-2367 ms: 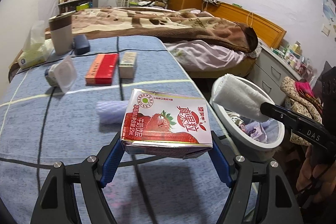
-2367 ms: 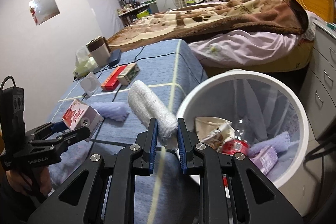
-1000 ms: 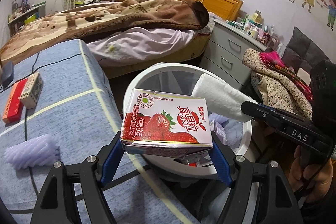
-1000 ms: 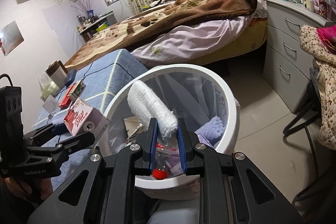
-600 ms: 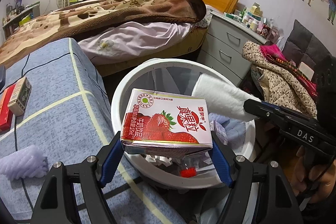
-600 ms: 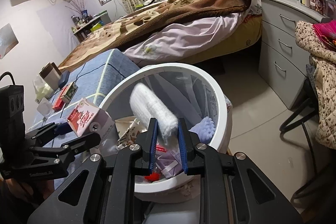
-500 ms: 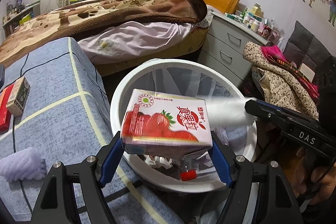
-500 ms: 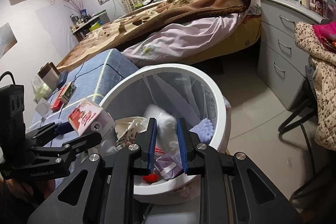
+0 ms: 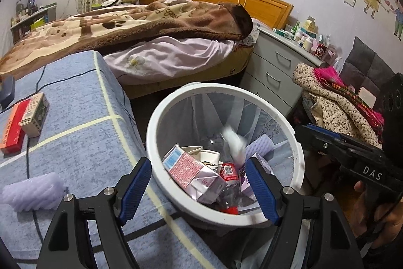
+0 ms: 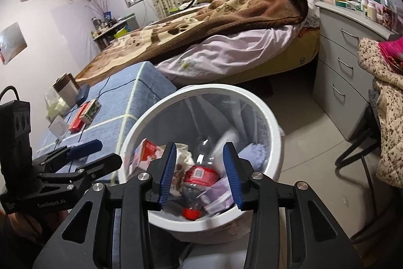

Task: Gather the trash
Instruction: 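Move both open tools back over the table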

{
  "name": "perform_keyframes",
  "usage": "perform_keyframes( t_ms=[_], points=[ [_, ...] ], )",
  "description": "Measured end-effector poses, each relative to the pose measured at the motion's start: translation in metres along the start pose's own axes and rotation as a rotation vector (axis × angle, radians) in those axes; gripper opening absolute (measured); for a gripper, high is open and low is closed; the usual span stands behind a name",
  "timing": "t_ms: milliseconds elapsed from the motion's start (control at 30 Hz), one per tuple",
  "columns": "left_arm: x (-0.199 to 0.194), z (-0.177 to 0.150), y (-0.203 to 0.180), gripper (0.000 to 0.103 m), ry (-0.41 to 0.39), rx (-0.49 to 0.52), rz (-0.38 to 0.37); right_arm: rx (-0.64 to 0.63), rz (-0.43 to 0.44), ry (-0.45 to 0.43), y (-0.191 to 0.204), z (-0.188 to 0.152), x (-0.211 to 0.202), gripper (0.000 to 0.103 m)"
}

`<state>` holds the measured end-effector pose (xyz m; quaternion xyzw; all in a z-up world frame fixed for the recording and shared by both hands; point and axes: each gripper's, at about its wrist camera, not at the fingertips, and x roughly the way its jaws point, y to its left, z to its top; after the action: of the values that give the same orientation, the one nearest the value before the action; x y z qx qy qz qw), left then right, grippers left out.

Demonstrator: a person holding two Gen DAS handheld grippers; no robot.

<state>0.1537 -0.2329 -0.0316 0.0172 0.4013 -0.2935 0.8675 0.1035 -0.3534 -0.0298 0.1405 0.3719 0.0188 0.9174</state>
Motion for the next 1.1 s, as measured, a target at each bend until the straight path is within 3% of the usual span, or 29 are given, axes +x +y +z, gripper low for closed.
perform_keyframes(
  t_ms=[1100],
  points=[
    [-0.110, -0.056, 0.087, 0.076, -0.100, -0.166, 0.174, -0.230, 0.185, 0.008, 0.101, -0.013, -0.009, 0.040]
  ],
)
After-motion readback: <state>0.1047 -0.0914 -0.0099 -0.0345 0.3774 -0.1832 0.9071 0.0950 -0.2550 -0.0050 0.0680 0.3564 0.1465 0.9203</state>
